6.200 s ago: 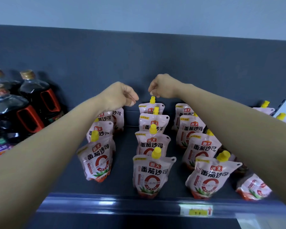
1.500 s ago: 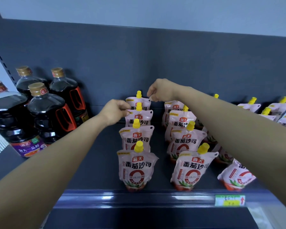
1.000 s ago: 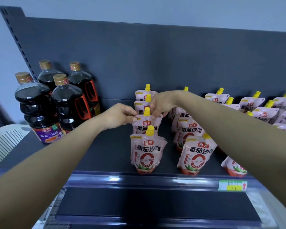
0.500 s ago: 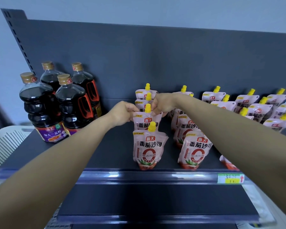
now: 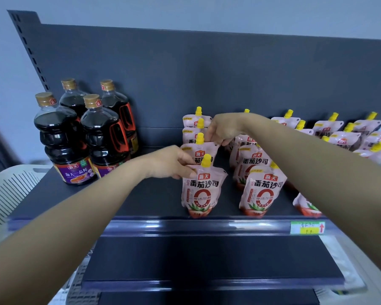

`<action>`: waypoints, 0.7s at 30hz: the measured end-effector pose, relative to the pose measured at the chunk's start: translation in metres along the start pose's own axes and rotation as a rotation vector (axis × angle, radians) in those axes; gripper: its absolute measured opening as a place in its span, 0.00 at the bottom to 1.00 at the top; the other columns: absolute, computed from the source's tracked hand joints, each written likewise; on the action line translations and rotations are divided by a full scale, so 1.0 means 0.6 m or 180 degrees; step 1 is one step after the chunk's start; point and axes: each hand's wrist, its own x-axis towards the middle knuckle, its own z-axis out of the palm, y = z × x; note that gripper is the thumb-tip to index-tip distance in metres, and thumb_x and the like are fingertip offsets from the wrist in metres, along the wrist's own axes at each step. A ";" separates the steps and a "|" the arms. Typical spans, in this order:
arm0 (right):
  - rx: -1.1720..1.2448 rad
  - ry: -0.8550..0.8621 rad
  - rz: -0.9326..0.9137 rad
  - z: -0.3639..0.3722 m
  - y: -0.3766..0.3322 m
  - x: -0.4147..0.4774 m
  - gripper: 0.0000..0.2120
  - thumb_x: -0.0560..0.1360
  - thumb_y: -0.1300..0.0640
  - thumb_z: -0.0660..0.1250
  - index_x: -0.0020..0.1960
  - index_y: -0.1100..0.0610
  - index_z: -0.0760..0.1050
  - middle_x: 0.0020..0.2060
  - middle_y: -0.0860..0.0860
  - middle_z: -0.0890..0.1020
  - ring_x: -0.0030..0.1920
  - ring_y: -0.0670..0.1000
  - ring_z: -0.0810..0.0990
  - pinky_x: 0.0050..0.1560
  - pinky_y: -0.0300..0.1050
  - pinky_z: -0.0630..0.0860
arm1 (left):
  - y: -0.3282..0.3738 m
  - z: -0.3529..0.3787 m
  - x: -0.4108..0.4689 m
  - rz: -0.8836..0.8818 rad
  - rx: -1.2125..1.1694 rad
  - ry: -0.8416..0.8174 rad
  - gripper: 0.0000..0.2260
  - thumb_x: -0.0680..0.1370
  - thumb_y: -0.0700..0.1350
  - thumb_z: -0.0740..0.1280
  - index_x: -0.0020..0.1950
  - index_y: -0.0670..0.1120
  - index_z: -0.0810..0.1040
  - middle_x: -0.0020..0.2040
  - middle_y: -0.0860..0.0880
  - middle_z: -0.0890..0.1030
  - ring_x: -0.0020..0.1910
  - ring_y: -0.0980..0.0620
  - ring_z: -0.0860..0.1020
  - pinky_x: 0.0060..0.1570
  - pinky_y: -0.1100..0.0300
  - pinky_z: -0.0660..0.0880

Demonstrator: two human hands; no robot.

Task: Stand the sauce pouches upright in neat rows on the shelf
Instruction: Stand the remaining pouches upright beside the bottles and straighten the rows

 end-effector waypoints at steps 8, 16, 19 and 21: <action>0.0403 0.0640 -0.0082 -0.002 0.023 -0.016 0.13 0.76 0.68 0.60 0.56 0.59 0.79 0.49 0.56 0.84 0.39 0.45 0.80 0.42 0.37 0.78 | -0.004 0.012 0.011 -0.0072 0.0137 0.0039 0.10 0.77 0.38 0.64 0.57 0.39 0.80 0.51 0.45 0.82 0.48 0.50 0.81 0.50 0.56 0.79; 0.0289 0.0826 -0.0156 0.004 0.028 -0.030 0.12 0.76 0.65 0.64 0.56 0.59 0.80 0.44 0.54 0.84 0.38 0.45 0.80 0.39 0.34 0.75 | 0.004 0.014 0.008 -0.0101 0.0175 0.0061 0.11 0.78 0.36 0.63 0.58 0.41 0.79 0.48 0.51 0.81 0.48 0.52 0.80 0.50 0.56 0.79; 0.0277 0.0883 -0.0204 0.005 0.028 -0.041 0.11 0.76 0.63 0.64 0.56 0.58 0.80 0.45 0.53 0.84 0.38 0.44 0.80 0.41 0.36 0.74 | 0.006 0.017 0.007 -0.0092 0.0205 0.0113 0.12 0.78 0.36 0.62 0.59 0.42 0.79 0.47 0.54 0.80 0.48 0.53 0.79 0.49 0.58 0.78; 0.0264 0.0934 -0.0204 0.006 0.029 -0.049 0.11 0.76 0.62 0.64 0.56 0.58 0.80 0.48 0.55 0.84 0.42 0.48 0.81 0.46 0.38 0.73 | 0.007 0.018 0.006 -0.0097 0.0191 0.0136 0.12 0.78 0.35 0.62 0.59 0.42 0.79 0.46 0.54 0.80 0.49 0.52 0.79 0.50 0.57 0.78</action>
